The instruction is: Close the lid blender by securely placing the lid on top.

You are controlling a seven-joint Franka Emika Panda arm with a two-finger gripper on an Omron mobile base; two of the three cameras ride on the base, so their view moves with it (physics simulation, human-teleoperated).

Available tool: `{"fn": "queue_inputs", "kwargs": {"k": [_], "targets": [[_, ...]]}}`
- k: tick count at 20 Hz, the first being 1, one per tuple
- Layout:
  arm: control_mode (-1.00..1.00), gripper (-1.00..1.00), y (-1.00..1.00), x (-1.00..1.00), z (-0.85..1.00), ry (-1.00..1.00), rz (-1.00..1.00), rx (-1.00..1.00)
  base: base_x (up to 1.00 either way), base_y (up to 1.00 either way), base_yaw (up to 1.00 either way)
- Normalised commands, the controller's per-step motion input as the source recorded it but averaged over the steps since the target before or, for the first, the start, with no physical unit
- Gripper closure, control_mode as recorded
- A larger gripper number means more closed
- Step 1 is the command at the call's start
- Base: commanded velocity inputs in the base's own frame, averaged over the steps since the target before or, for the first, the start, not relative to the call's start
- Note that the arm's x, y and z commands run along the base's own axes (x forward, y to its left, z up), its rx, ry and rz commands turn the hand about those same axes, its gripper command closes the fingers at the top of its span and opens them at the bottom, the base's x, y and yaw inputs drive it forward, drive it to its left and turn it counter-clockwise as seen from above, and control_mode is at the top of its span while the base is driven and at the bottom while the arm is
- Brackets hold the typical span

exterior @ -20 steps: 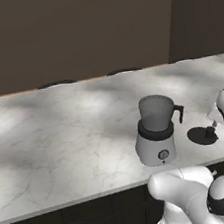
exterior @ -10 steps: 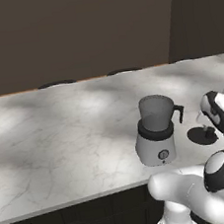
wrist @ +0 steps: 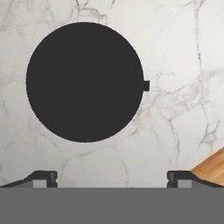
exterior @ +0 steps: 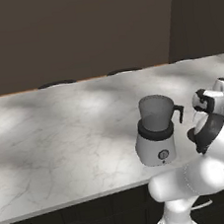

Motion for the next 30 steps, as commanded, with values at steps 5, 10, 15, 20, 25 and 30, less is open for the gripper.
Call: {"fn": "queue_inputs", "kwargs": {"k": [5,10,15,20,25,30], "targets": [[-1.0,-1.0,-0.16,0.29,-0.22,0.11,0.0,0.0,0.0,0.0,0.0],[-1.0,-1.0,-0.06,0.13,-0.26,0.03,0.01,0.0,0.0,0.0,0.0],[-1.0,-1.0,0.0,0.17,-0.15,0.0,0.0,0.02,0.0,0.0,0.0],[-1.0,-1.0,-0.01,0.1,-0.19,0.0,0.01,0.02,0.0,0.0,0.0],[-1.0,-1.0,0.0,0.1,-0.2,0.0,0.01,0.02,0.0,0.0,0.0],[-1.0,-1.0,0.0,0.0,-0.18,0.0,0.0,0.0,0.0,0.0,0.0]]}}
